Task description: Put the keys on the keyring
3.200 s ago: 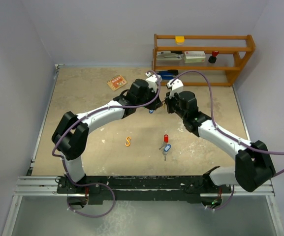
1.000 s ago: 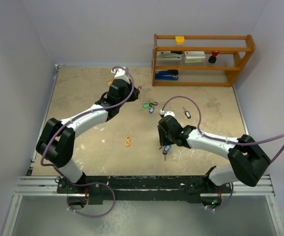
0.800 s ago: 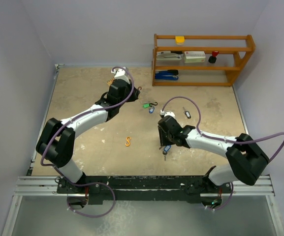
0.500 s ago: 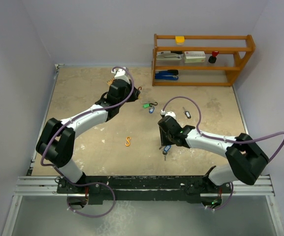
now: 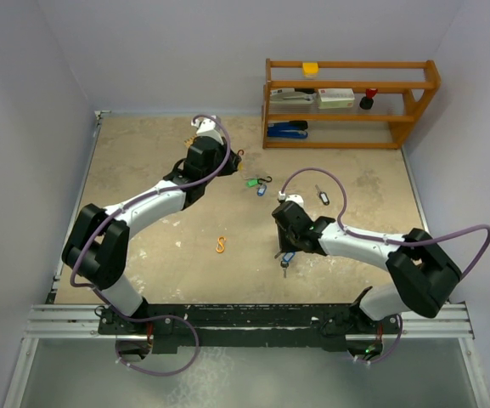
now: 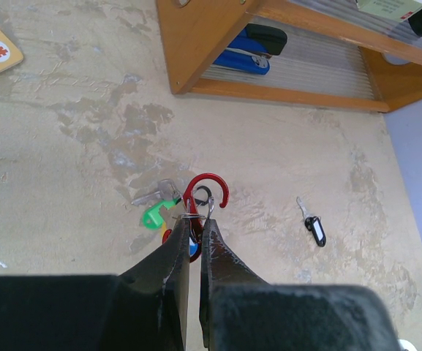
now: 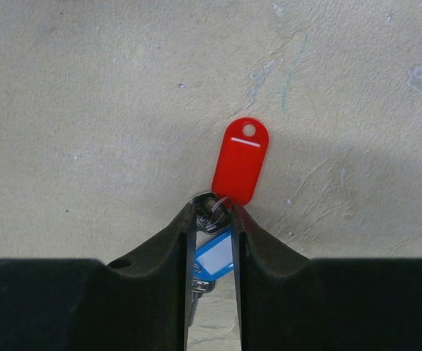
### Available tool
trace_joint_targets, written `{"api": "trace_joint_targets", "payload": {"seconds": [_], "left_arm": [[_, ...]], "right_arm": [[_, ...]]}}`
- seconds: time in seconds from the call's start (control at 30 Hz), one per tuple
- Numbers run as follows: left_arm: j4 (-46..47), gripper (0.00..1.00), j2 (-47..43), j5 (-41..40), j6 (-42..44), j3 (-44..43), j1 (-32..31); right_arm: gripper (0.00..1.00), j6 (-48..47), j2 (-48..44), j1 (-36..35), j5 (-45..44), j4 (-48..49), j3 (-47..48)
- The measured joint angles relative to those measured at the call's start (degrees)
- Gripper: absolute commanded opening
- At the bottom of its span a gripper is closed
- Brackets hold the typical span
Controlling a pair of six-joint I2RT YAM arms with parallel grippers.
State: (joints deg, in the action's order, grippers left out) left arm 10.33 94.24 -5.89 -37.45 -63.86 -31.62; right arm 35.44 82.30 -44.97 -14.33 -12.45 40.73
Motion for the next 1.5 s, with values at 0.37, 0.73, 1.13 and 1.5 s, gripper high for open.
{"api": "trace_joint_targets", "payload": {"seconds": [0.37, 0.73, 1.13, 1.5], "left_arm": [[0.2, 0.00, 0.0, 0.2, 0.0, 0.0, 0.1], [1.3, 0.00, 0.0, 3.1, 0.0, 0.0, 0.2], [6.2, 0.00, 2.3, 17.2, 0.0, -0.1, 0.1], [6.7, 0.00, 2.6, 24.1, 1.1, -2.4, -1.6]], "right_arm": [[0.03, 0.1, 0.2, 0.0, -1.4, -0.7, 0.0], [0.00, -6.8, -7.7, 0.0, -6.3, -1.0, 0.1], [0.00, -34.3, -20.4, 0.9, -6.5, 11.1, 0.1], [0.00, -44.0, -21.7, 17.4, 17.0, 21.9, 0.1]]}}
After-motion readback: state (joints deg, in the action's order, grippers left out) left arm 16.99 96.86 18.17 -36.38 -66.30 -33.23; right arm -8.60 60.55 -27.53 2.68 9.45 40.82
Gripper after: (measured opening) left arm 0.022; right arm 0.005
